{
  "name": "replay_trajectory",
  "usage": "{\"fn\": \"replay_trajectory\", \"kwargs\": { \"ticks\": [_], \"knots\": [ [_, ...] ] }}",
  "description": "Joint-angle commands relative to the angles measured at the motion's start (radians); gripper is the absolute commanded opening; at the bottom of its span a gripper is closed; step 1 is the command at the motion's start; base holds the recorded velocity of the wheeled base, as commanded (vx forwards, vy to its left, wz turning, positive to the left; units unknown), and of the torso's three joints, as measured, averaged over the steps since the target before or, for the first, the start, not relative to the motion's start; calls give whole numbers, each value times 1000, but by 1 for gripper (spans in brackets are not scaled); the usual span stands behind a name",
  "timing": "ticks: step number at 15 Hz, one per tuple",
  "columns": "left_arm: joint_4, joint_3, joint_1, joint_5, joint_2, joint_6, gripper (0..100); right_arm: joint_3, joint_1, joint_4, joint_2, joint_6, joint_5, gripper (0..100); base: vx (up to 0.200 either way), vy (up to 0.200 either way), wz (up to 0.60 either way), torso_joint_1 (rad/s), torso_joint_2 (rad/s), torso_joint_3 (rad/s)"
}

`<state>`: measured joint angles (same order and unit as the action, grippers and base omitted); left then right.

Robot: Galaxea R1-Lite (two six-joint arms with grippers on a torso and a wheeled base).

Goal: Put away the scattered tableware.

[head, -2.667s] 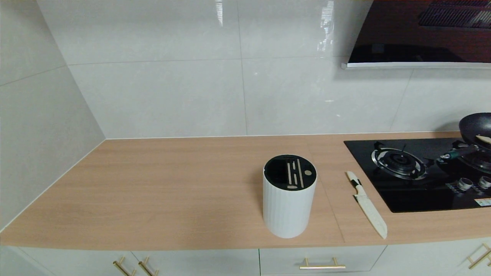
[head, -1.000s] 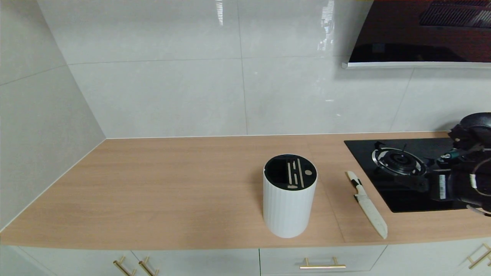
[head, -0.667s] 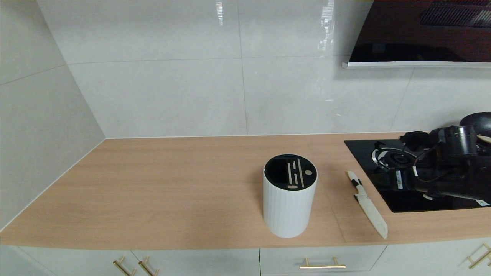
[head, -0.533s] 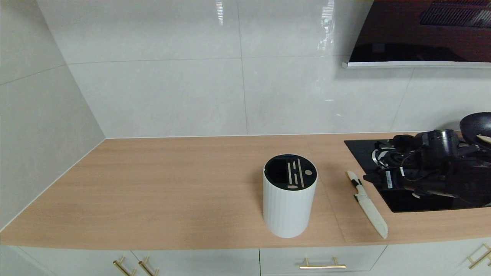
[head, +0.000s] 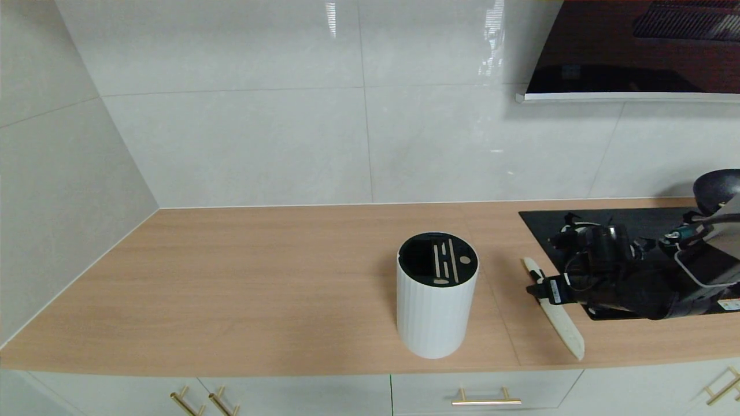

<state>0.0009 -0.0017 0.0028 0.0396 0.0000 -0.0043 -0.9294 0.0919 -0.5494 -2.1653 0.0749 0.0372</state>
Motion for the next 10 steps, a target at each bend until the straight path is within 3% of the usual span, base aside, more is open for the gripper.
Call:
{"fn": "replay_trajectory", "kwargs": {
  "ticks": [1,3,10],
  "knots": [
    [1,0,0,0,0,0,100,-5,0,-4,-54,5,3,100,0,0,0,0,0,0],
    [1,0,0,0,0,0,100,-28,-3,-7,-96,6,47,100,0,0,0,0,0,0],
    [1,0,0,0,0,0,100,-68,-27,-23,-156,5,52,100,0,0,0,0,0,0]
  ]
}}
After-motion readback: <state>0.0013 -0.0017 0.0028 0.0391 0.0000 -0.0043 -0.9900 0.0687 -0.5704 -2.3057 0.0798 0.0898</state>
